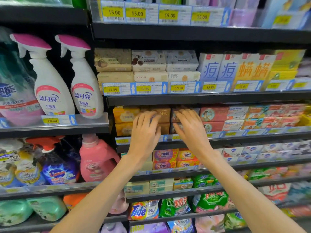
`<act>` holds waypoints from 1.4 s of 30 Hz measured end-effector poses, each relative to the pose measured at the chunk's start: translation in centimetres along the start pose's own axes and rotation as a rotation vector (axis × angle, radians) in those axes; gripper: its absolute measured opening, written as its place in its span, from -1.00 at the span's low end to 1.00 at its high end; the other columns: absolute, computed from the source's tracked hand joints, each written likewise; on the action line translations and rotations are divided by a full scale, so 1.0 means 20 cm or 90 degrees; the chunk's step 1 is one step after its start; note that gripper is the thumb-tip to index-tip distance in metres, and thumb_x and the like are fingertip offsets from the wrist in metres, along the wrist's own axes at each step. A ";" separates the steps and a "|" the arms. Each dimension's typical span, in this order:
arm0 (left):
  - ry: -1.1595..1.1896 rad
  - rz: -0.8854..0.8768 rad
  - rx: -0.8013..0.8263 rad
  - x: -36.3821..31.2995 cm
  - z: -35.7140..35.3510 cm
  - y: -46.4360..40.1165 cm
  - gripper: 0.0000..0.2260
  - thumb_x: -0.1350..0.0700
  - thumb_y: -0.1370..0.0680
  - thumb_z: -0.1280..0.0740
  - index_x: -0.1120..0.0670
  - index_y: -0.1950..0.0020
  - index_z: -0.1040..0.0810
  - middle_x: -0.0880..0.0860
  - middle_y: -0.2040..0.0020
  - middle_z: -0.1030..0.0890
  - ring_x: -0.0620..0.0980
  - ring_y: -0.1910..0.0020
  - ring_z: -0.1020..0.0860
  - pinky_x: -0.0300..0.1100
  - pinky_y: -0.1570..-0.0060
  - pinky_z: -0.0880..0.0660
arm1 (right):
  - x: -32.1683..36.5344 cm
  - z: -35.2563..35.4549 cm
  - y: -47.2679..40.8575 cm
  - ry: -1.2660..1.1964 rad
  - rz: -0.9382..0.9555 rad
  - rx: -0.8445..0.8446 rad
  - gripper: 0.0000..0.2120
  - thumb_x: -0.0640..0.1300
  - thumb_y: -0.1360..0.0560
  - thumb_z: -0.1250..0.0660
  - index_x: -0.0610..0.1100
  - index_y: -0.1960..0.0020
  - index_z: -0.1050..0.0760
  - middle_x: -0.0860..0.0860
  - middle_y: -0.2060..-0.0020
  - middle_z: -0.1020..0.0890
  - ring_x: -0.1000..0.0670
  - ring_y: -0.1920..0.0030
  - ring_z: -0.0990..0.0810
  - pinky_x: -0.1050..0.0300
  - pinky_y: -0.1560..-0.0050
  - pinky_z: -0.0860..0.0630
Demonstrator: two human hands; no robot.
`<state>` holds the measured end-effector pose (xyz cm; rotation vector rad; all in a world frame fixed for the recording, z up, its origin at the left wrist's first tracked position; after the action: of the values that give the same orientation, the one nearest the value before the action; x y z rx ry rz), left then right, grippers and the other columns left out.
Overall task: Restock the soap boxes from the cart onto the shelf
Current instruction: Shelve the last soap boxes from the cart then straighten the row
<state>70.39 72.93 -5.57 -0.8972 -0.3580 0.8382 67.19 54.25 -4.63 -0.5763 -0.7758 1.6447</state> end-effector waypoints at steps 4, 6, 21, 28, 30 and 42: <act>0.051 -0.046 0.080 -0.17 -0.06 0.04 -0.68 0.12 -0.60 -0.29 0.10 -0.36 -0.50 0.06 -0.30 -0.53 0.09 -0.34 -0.45 0.01 -0.38 -0.35 | -0.10 0.07 0.14 -0.018 -0.012 0.003 -0.63 -0.08 -0.60 -0.30 -0.16 -0.38 -0.46 -0.06 -0.33 -0.53 -0.08 -0.40 -0.43 -0.08 -0.45 -0.31; 0.062 -0.040 0.111 -0.25 -0.10 0.03 -0.67 0.13 -0.60 -0.29 0.08 -0.37 -0.49 0.04 -0.31 -0.53 0.07 -0.34 -0.45 -0.01 -0.37 -0.37 | -0.17 0.10 0.18 -0.026 -0.032 0.012 -0.63 -0.09 -0.59 -0.31 -0.16 -0.37 -0.46 -0.06 -0.31 -0.54 -0.08 -0.37 -0.45 -0.09 -0.38 -0.37; -0.010 0.051 0.224 -0.58 -0.33 -0.07 -0.57 0.11 -0.60 -0.25 0.11 -0.48 -0.43 0.02 -0.56 -0.34 0.07 -0.52 -0.29 0.05 -0.42 -0.37 | -0.46 0.21 0.32 -0.108 -0.054 0.055 -0.71 -0.21 -0.55 -0.34 -0.18 -0.26 -0.56 -0.05 -0.16 -0.65 -0.06 -0.18 -0.58 0.02 -0.22 -0.51; -0.011 0.091 0.167 -0.57 -0.32 -0.02 -0.61 0.12 -0.60 -0.26 0.11 -0.44 -0.48 0.03 -0.49 -0.44 0.04 -0.50 -0.35 0.03 -0.45 -0.35 | -0.51 0.19 0.33 -0.135 -0.044 0.073 -0.72 -0.20 -0.55 -0.32 -0.15 -0.26 -0.56 -0.04 -0.21 -0.63 -0.04 -0.22 -0.57 0.04 -0.25 -0.50; -0.022 0.095 0.168 -0.56 -0.32 -0.02 -0.62 0.14 -0.59 -0.26 0.11 -0.42 -0.50 0.03 -0.48 -0.46 0.04 -0.49 -0.36 0.06 -0.43 -0.35 | -0.51 0.19 0.33 -0.137 -0.043 0.079 -0.72 -0.21 -0.55 -0.32 -0.15 -0.26 -0.56 -0.04 -0.21 -0.63 -0.04 -0.23 -0.57 0.05 -0.26 -0.50; 0.011 0.101 -0.004 -0.41 -0.20 -0.16 -0.70 0.22 -0.57 -0.34 0.17 -0.31 -0.55 0.08 -0.25 -0.57 0.11 -0.29 -0.46 0.02 -0.37 -0.37 | -0.52 0.19 0.13 -0.129 -0.016 0.028 -0.72 -0.11 -0.60 -0.29 -0.13 -0.28 -0.54 -0.02 -0.19 -0.63 -0.06 -0.23 -0.54 0.03 -0.20 -0.51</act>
<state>69.03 63.32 -4.83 -0.9469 -0.2774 0.9755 64.81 43.11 -4.42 -0.3710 -0.8886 1.7094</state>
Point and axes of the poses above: each hand's wrist, its own y-axis away from the middle knuckle, its own z-axis out of the back of the hand, x = y × z, the point moved 2 cm from there along -y, towards the middle knuckle
